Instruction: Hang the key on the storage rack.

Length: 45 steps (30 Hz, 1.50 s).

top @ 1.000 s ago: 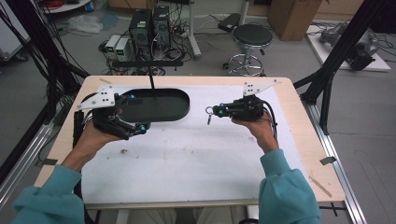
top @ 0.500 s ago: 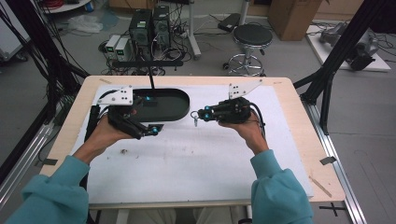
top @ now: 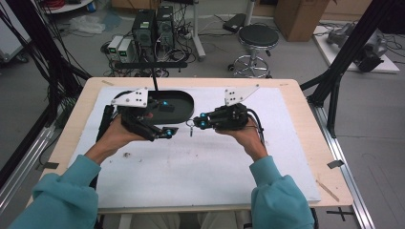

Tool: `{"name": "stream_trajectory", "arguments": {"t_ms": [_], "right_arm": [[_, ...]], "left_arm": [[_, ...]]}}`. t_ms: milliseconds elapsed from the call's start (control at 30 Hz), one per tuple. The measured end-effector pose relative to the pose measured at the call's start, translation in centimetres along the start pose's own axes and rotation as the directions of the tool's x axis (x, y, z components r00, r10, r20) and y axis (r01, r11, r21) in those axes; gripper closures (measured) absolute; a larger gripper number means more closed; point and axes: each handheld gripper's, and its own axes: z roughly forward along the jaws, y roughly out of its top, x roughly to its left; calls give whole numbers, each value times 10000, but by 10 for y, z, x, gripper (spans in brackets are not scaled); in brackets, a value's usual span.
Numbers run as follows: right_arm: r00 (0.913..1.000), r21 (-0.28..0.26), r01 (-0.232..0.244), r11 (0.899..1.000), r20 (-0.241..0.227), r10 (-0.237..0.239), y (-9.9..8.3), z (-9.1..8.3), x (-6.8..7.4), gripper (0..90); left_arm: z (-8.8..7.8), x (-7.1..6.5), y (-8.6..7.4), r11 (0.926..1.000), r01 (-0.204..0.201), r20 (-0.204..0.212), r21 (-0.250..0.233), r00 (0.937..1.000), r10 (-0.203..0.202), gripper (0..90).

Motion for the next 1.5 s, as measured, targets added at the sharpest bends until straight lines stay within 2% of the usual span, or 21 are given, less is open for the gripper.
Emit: {"name": "stream_trajectory", "arguments": {"t_ms": [67, 133, 233, 400, 600, 667, 1033, 1500], "right_arm": [[10000, -66, -18, 10000, 3, 18, -1, 1, 1, 890], [10000, -82, 12, 10000, -69, -13, -1, 2, 0, 890], [10000, -150, -66, 9999, -76, 65, -2, 2, 1, 890], [9994, -245, -102, 9996, -327, 94, -3, 2, 0, 890], [9986, -318, -125, 9994, -516, 109, -3, 4, 0, 890], [9984, -333, -124, 9994, -551, 106, -3, 4, 0, 889], [9977, -338, -57, 9994, -683, 34, -3, 3, 0, 889], [9972, -316, -152, 9994, -731, 128, -3, 5, -1, 889]], "left_arm": [[2, 0, 1, 9999, -89, 173, 83, 9998, 88, 246], [5, -1, 1, 9999, 103, 207, 130, 9997, -105, 277], [7, -1, 1, 9997, 28, 409, 222, 9992, -37, 323], [11, -1, 0, 9995, 51, 839, 314, 9964, -77, 456], [14, -2, 0, 9996, -21, 1170, 291, 9931, -13, 554], [15, -2, 0, 9996, -101, 1139, 252, 9935, 72, 597], [21, 0, 0, 9994, 146, 1400, 303, 9900, -187, 738], [19, 1, 2, 9994, 285, 1316, 213, 9908, -311, 817]]}}
